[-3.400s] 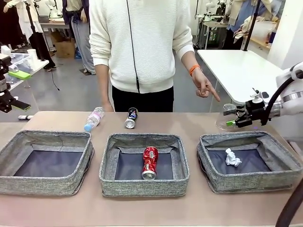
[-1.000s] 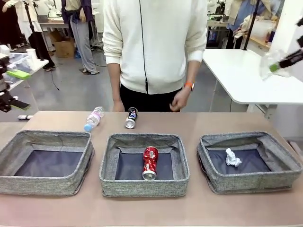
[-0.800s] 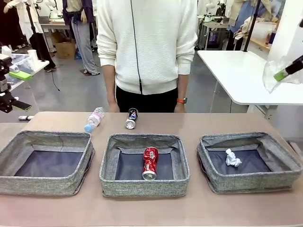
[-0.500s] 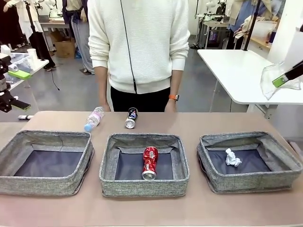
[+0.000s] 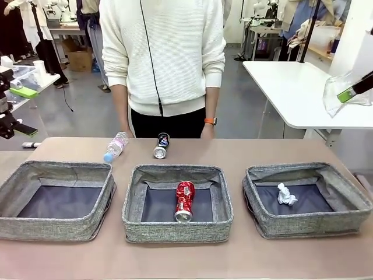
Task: Sort the waste into the appropriate baskets.
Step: Pick up the waste item pointed out by the person.
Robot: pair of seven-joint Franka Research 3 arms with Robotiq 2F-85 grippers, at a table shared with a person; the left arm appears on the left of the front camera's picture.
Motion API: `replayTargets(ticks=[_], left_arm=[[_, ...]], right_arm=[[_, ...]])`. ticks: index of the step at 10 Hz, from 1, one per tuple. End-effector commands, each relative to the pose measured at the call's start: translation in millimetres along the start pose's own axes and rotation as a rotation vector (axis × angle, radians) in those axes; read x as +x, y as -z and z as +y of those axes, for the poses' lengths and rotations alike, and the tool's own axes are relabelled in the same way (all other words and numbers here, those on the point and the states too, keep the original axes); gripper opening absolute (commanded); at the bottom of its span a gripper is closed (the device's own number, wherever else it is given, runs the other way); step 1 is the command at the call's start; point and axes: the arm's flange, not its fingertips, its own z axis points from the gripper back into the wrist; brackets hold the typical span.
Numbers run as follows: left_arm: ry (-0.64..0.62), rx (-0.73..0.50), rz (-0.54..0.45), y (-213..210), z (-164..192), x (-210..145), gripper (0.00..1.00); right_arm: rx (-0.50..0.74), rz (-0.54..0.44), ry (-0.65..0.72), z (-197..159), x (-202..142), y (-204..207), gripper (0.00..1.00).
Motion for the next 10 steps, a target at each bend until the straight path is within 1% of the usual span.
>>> replayTargets(ticks=[1, 2, 3, 4, 5, 6, 8, 9, 10], left_arm=[[-0.002, 0.005, 0.007, -0.1, -1.6, -2.1, 1.00], [-0.002, 0.005, 0.007, -0.1, -1.6, -2.1, 1.00], [-0.002, 0.005, 0.007, -0.1, -1.6, -2.1, 1.00], [-0.002, 0.005, 0.007, -0.1, -1.6, -2.1, 1.00], [-0.002, 0.005, 0.007, -0.1, -1.6, -2.1, 1.00], [-0.002, 0.005, 0.007, -0.1, -1.6, -2.1, 1.00], [-0.002, 0.005, 0.007, -0.1, -1.6, -2.1, 1.00], [-0.002, 0.005, 0.007, -0.1, -1.6, -2.1, 1.00], [-0.002, 0.005, 0.007, -0.1, -1.6, -2.1, 1.00]], right_arm=[[-0.080, 0.143, 0.040, 44.8, 34.3, -6.3, 0.03], [-0.102, 0.229, 0.053, 76.7, 51.3, -10.2, 0.03], [-0.126, 0.286, 0.078, 111.7, 65.1, -11.8, 0.03], [-0.116, 0.274, 0.123, 138.4, 74.2, -10.4, 0.03], [-0.109, 0.283, 0.167, 166.4, 81.5, -5.1, 0.03], [-0.074, 0.313, 0.233, 196.8, 91.2, 3.6, 0.03], [-0.117, 0.400, 0.374, 267.6, 121.2, 29.8, 0.03], [-0.166, 0.446, 0.377, 305.3, 137.5, 44.8, 0.03], [-0.200, 0.507, 0.340, 345.1, 154.7, 60.7, 0.03]])
